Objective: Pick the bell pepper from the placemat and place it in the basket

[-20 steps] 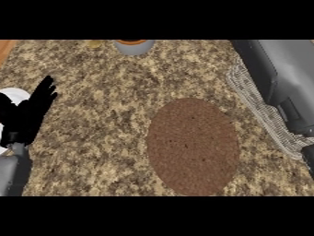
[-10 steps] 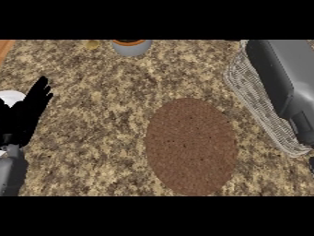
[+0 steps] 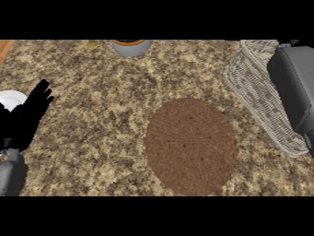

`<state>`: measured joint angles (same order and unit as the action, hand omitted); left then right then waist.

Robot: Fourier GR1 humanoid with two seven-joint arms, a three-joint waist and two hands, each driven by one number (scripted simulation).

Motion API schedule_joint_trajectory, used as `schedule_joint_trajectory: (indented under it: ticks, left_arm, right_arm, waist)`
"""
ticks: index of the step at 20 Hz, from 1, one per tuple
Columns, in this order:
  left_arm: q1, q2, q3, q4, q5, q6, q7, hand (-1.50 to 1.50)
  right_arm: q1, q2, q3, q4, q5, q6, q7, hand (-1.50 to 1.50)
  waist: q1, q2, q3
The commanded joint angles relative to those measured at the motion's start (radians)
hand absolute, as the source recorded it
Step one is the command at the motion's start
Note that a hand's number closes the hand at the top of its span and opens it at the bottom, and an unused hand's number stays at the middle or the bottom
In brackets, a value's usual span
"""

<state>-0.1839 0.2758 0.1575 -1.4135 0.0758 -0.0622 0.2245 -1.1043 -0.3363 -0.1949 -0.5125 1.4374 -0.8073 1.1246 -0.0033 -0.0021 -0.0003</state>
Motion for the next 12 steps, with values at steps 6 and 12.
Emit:
schedule_joint_trajectory:
  ticks: [6, 12]
  left_arm:
    - [-0.028, -0.005, -0.001, 0.026, -0.025, 0.013, 0.000, 0.00]
    - [-0.004, 0.000, 0.017, 0.041, -0.008, 0.001, -0.008, 0.00]
  right_arm:
    - [0.085, 0.054, -0.022, -0.167, -0.010, -0.078, 0.050, -1.50]
    - [0.111, -0.003, -0.136, -0.281, 0.025, -0.241, 0.086, -1.50]
  waist:
    - [-0.001, -0.002, 0.000]
    - [-0.017, -0.006, -0.001]
